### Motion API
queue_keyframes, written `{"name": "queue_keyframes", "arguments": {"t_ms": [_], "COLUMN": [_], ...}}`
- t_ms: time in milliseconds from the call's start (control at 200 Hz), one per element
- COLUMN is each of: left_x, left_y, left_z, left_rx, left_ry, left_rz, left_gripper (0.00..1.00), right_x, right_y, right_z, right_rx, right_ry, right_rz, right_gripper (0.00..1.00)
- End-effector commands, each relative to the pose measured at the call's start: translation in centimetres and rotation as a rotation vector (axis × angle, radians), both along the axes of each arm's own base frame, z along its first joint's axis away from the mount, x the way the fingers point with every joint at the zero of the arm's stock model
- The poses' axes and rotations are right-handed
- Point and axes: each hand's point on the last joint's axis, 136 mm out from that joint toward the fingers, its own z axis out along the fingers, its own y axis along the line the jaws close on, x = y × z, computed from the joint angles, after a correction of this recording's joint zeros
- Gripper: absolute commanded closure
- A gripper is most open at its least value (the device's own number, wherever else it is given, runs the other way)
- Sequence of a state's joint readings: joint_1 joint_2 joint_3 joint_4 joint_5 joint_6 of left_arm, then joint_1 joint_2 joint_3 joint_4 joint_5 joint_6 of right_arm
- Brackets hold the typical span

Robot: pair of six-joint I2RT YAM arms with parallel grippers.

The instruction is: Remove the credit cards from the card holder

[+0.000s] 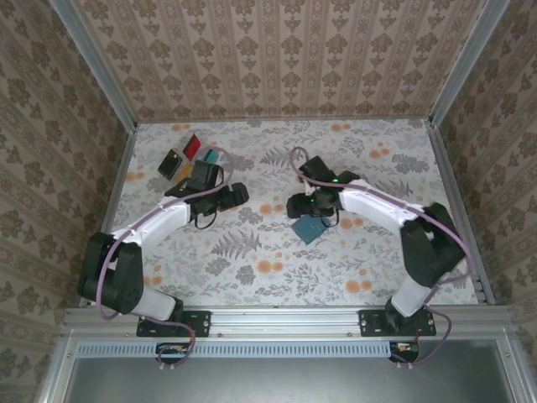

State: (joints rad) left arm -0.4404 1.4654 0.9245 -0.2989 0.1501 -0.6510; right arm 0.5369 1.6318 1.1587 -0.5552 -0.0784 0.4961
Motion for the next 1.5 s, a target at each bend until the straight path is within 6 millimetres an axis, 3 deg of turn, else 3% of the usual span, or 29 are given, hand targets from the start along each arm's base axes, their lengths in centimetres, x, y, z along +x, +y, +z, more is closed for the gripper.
{"name": "queue_keyframes", "arguments": {"t_ms": [0, 130, 260, 450, 720, 925, 1055, 1240, 1380, 1495], "left_x": [-0.1, -0.7, -1.3, -2.0, -2.9, -3.4, -3.8, -5.0, -6.7, -7.3], "left_y": [-4.0, -7.8, -11.3, -14.2, -14.7, -14.8, -14.9, -14.7, -15.7, -16.6], "left_z": [1.0, 0.4, -0.5, -1.7, -3.6, -4.7, -4.6, -5.5, -6.4, -6.5], "left_rx": [-0.078, -0.150, -0.199, -0.197, -0.181, -0.179, -0.182, -0.188, -0.221, -0.240], "left_ry": [-0.016, 0.025, 0.085, 0.137, 0.218, 0.266, 0.273, 0.324, 0.373, 0.378], "left_rz": [-0.130, -0.231, -0.329, -0.400, -0.428, -0.432, -0.435, -0.391, -0.355, -0.362], "left_gripper": [0.08, 0.12, 0.30, 0.34, 0.37, 0.45, 0.47, 0.51, 0.54, 0.54], "right_x": [-0.8, -1.7, -1.5, -0.6, 0.3, 2.2, 2.6, 0.6, -1.3, -1.7], "right_y": [-3.7, -4.8, -4.6, -4.3, -3.6, 0.7, -0.4, -2.0, -1.8, -1.1], "right_z": [-0.6, -1.8, -3.0, -4.7, -6.2, -5.2, -4.5, -4.1, -4.8, -5.2], "right_rx": [-0.004, 0.105, 0.170, 0.179, 0.130, 0.202, 0.135, 0.124, 0.156, 0.196], "right_ry": [0.012, 0.044, 0.069, 0.105, 0.148, 0.143, 0.133, 0.137, 0.183, 0.206], "right_rz": [-0.245, -0.384, -0.431, -0.482, -0.423, -0.126, -0.105, -0.142, -0.120, -0.107], "right_gripper": [0.27, 0.31, 0.33, 0.37, 0.41, 0.43, 0.44, 0.45, 0.50, 0.55]}}
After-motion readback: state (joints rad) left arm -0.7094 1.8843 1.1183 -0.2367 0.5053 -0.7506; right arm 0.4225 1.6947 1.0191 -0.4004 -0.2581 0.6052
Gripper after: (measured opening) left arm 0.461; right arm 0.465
